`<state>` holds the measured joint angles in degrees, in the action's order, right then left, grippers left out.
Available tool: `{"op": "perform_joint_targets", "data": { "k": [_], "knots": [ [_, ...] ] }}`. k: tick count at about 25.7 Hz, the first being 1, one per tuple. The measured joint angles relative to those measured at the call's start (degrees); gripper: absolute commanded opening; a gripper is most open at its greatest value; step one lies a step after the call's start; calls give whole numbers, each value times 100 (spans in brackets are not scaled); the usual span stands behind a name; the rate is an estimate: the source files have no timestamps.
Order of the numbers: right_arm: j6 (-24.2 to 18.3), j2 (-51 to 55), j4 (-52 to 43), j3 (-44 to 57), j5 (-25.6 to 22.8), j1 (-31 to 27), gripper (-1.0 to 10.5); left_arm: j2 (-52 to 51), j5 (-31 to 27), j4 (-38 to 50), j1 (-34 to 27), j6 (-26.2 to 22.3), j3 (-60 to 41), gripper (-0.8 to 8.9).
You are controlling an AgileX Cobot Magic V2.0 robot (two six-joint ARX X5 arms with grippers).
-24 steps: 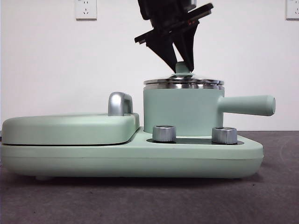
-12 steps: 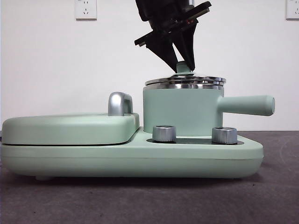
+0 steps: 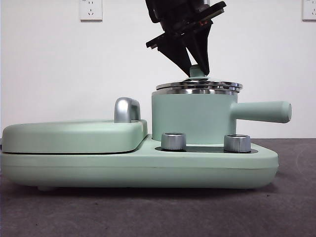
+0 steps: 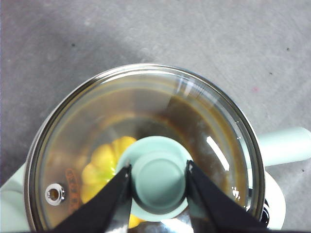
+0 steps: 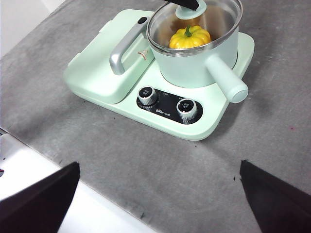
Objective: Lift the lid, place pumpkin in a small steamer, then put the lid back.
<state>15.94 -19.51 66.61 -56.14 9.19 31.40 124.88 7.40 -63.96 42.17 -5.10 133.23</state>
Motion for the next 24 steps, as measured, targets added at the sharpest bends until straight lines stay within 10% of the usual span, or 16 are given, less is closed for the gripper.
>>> {"op": "perform_joint_targets", "data": {
  "k": [21,24],
  "knots": [
    [0,0,0,0,-15,0,514,33,-61,-90,-111,-22,11,15],
    [0,0,-2,0,-15,0,514,35,-61,-90,-107,-4,11,141]
  ]
}}
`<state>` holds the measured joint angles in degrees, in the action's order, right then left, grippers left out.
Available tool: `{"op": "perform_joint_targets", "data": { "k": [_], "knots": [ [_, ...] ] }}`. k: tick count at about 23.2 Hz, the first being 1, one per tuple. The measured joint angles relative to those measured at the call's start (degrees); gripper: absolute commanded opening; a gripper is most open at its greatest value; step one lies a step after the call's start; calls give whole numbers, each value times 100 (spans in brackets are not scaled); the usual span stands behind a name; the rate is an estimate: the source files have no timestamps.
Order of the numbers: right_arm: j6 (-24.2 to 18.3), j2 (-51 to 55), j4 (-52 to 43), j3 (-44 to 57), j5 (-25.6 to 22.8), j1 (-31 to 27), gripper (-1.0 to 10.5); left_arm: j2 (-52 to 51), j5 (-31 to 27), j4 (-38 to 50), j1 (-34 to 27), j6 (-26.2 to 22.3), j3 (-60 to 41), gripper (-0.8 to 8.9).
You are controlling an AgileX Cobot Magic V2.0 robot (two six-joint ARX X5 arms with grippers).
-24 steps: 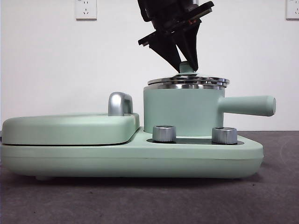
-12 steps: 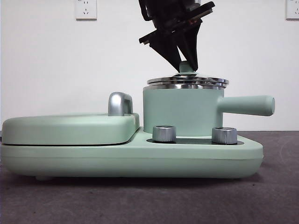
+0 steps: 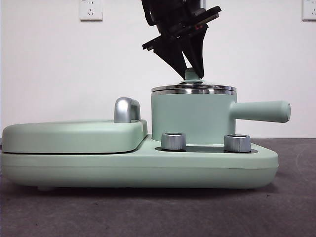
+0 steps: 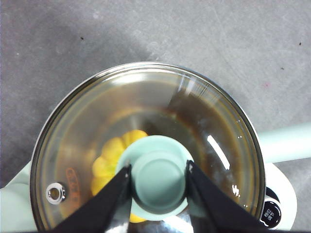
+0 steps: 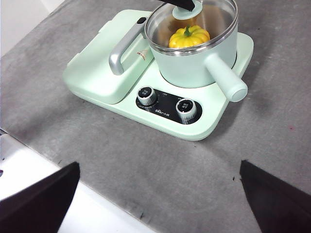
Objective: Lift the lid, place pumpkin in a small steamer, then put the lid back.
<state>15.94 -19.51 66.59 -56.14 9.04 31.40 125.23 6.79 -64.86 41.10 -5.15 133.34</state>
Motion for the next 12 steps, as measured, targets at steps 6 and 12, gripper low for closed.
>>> {"op": "perform_joint_targets", "data": {
  "k": [6,12],
  "knots": [
    [0,0,2,0,-2,0,514,-4,20,-256,0,243,0,551],
    [-4,0,2,0,0,0,514,-1123,20,-1222,-50,448,0,551]
  ]
}}
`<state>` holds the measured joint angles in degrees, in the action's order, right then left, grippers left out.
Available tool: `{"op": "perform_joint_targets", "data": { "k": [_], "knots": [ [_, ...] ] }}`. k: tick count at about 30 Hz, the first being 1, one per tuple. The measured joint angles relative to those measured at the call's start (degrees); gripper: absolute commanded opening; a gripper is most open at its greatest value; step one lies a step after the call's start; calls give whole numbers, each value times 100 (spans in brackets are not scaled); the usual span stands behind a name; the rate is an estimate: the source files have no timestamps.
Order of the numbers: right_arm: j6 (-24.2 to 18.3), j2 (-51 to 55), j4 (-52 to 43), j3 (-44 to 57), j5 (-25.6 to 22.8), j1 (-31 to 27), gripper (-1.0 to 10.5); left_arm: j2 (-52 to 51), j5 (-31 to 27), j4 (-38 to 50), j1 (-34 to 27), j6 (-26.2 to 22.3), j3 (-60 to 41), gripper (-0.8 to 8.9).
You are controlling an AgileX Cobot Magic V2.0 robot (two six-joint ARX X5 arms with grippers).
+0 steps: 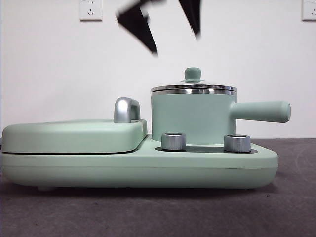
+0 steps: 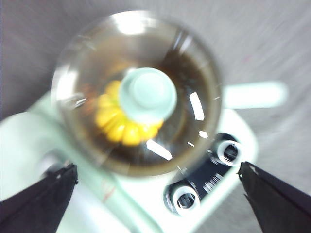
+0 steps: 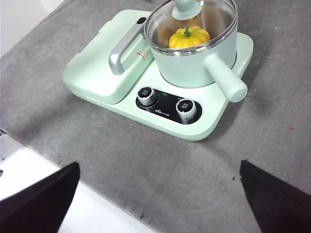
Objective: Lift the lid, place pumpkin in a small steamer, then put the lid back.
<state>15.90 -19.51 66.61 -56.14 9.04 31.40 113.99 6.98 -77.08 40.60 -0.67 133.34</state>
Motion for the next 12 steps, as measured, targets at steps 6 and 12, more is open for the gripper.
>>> {"op": "perform_joint_targets", "data": {
  "k": [6,12],
  "knots": [
    [-118,0,-2,0,-2,0,514,-1937,0,-280,-24,48,-1644,550],
    [-245,0,-7,0,15,0,514,-3921,0,22,-24,76,-3851,521]
  ]
}}
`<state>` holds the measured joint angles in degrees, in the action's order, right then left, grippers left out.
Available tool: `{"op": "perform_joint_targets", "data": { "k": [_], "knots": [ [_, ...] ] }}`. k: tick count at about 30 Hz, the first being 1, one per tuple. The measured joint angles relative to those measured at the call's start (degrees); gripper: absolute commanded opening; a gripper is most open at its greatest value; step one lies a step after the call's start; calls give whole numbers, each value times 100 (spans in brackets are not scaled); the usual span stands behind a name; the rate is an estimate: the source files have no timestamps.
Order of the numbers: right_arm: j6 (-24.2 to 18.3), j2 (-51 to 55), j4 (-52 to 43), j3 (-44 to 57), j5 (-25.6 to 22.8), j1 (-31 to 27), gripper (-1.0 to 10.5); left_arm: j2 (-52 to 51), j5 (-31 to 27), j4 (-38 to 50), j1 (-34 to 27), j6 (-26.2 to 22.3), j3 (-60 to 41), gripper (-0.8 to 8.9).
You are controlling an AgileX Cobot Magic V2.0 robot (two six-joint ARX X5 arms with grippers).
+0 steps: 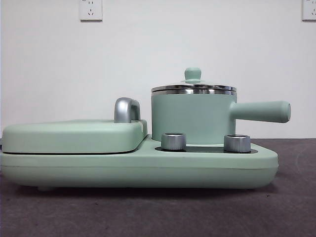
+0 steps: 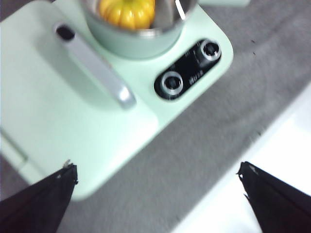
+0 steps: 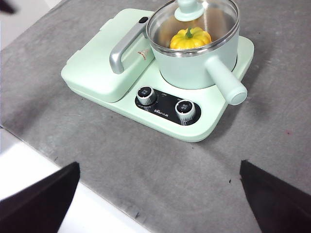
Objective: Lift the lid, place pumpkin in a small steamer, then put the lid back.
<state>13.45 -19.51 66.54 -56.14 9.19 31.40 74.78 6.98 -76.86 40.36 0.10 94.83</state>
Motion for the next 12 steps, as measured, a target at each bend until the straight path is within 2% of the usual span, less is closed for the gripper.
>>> {"op": "perform_joint_targets", "data": {
  "k": [4,9,12],
  "knots": [
    [-17,0,-15,0,138,0,514,-1718,-96,623,0,343,-1237,521],
    [-50,0,-17,0,173,0,513,-3840,-1005,1478,0,999,-2673,521],
    [-125,0,-22,0,170,0,514,-4944,-1342,1596,0,1250,-3303,521]
  ]
}}
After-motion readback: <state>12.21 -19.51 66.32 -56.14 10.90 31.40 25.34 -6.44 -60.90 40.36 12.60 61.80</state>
